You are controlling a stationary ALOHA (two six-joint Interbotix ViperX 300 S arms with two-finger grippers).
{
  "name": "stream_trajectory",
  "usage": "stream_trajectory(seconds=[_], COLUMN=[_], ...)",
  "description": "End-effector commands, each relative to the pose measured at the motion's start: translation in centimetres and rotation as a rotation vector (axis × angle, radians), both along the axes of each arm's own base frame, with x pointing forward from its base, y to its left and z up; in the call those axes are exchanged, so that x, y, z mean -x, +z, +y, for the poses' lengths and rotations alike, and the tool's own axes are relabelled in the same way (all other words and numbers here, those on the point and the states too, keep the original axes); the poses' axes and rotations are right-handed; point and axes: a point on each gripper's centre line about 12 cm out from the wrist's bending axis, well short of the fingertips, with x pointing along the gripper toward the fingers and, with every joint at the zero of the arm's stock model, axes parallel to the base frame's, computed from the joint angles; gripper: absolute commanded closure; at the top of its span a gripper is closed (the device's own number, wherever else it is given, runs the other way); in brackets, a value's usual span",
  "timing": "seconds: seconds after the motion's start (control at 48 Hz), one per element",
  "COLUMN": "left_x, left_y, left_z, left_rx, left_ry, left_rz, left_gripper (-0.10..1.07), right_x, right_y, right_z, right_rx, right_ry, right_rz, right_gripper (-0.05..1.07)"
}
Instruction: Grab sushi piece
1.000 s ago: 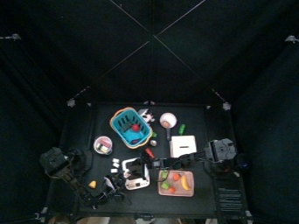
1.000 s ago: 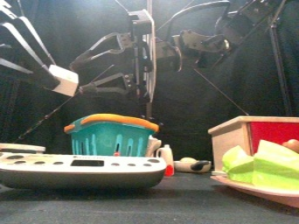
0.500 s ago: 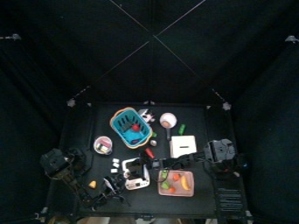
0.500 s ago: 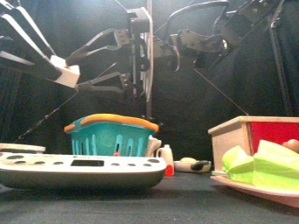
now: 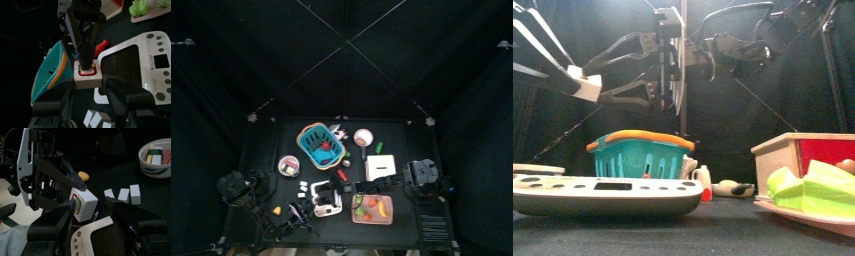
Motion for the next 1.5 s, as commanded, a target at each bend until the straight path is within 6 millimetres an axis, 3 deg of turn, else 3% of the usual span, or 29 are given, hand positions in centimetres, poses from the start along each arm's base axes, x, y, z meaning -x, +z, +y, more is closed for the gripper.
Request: stream_trajectory(seconds=[0.0, 0.354, 0.708, 1.083, 1.479], left_x=[-0.2, 0.1, 0.4, 0.3, 0.1], left_y=[0.6, 0.3, 0.0, -0.2, 1.0], left_z=[0.5, 0.9, 1.2, 1.5, 1.0], left_rx=[0.009, 0.028, 0.116, 0.148, 0.238], left_ry=[0.035, 0.052, 0.06, 0.052, -0.025], left_rz=[-0.017, -0.034, -0.11, -0.114, -0.188], left_gripper=[0.22, 0.22, 0.18, 0.02, 0.0], right_x=[0.0, 0.0, 0.2, 0.1, 0.3], right_y=[1.6, 1.8, 1.2, 1.4, 0.9], right_z=[0.2, 0.6, 1.1, 1.1, 0.9], right_rx=[-0.001, 0.008, 0.005, 0.011, 0.009], right_ry=[0.004, 0.019, 0.026, 0.03, 0.024], right_rz=[-0.037, -0.043, -0.025, -0.031, -0.018], right_gripper=[0.26, 0.44, 0.45, 0.45, 0.45])
